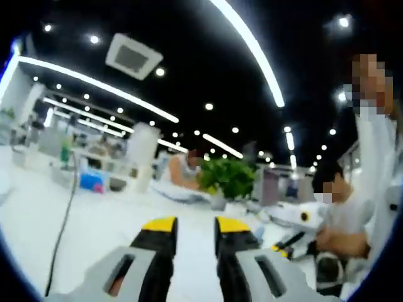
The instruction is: Pick up the paper insert the paper into the punch align the paper edges press the punch to punch holes
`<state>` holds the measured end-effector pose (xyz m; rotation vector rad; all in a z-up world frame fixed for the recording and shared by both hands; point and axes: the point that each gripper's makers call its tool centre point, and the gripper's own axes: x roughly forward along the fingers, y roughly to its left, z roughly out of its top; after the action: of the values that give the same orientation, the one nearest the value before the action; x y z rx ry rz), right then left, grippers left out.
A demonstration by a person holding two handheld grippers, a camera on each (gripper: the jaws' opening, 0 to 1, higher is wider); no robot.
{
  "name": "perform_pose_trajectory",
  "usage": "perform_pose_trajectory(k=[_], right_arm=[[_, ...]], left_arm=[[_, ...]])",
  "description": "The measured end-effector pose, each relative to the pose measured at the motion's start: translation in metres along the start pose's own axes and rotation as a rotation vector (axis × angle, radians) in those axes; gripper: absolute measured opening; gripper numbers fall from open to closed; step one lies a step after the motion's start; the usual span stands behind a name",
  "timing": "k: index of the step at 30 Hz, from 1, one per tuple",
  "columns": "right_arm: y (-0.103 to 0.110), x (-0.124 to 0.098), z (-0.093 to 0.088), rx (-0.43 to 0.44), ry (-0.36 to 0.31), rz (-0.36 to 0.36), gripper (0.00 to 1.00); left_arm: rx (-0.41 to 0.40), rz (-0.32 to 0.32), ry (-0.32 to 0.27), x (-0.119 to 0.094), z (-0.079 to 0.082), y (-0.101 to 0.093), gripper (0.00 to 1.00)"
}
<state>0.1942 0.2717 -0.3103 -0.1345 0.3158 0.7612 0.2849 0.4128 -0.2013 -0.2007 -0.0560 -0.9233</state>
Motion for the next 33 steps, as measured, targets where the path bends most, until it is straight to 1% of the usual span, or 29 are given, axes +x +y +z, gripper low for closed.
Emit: perform_pose_trajectory(k=[1,3,6,7,8,9,10,11,13,14,16,19,21,22,25,26,27,29,33], right_arm=[[0.000,0.000,0.000,-0.002,0.000,0.000,0.04],[-0.001,0.000,0.000,0.009,0.001,-0.002,0.04],[-0.001,0.000,-0.001,0.019,-0.001,-0.002,0.04],[0.000,0.000,0.000,0.027,-0.001,-0.002,0.04],[0.000,0.000,-0.001,0.029,0.000,-0.002,0.04],[0.000,0.000,-0.001,0.037,-0.001,-0.001,0.04],[0.000,0.000,-0.001,0.036,-0.001,0.001,0.04],[0.000,0.000,-0.001,0.033,-0.002,0.001,0.04],[0.001,0.000,-0.001,0.016,-0.004,0.003,0.04],[0.001,0.000,-0.001,0.014,-0.005,0.003,0.04],[0.001,0.000,-0.001,0.012,-0.005,0.004,0.04],[0.002,0.000,-0.001,0.009,-0.007,0.006,0.04],[0.002,0.000,-0.001,0.011,-0.007,0.007,0.04],[0.002,0.000,-0.001,0.012,-0.007,0.007,0.04],[0.003,0.000,0.000,0.014,-0.009,0.010,0.04],[0.003,0.000,0.000,0.016,-0.009,0.010,0.04],[0.003,0.000,0.000,0.020,-0.009,0.013,0.05],[0.002,0.000,0.000,0.033,-0.010,0.017,0.05],[0.003,0.000,0.000,0.041,-0.011,0.018,0.05]], left_arm=[[0.034,-0.004,-0.012,0.004,0.001,-0.001,0.20],[0.040,-0.022,-0.008,0.013,-0.002,-0.006,0.18],[0.066,-0.072,0.043,0.029,-0.013,-0.014,0.19],[0.085,-0.086,0.068,0.034,-0.018,-0.015,0.21],[0.095,-0.092,0.072,0.036,-0.019,-0.016,0.24],[0.132,-0.128,0.112,0.045,-0.028,-0.020,0.26],[0.148,-0.151,0.136,0.050,-0.034,-0.022,0.29],[0.143,-0.187,0.176,0.056,-0.044,-0.025,0.33],[0.150,-0.226,0.231,0.063,-0.060,-0.026,0.39],[0.160,-0.235,0.252,0.065,-0.066,-0.026,0.42],[0.181,-0.251,0.300,0.069,-0.081,-0.026,0.45],[0.189,-0.259,0.334,0.073,-0.096,-0.023,0.49],[0.199,-0.265,0.340,0.071,-0.099,-0.028,0.51],[0.208,-0.267,0.338,0.068,-0.099,-0.037,0.51],[0.222,-0.269,0.339,0.067,-0.100,-0.040,0.53],[0.240,-0.289,0.361,0.064,-0.104,-0.043,0.54],[0.235,-0.315,0.383,0.061,-0.108,-0.049,0.54],[0.248,-0.318,0.392,0.063,-0.110,-0.045,0.53],[0.260,-0.324,0.415,0.062,-0.116,-0.049,0.53]])
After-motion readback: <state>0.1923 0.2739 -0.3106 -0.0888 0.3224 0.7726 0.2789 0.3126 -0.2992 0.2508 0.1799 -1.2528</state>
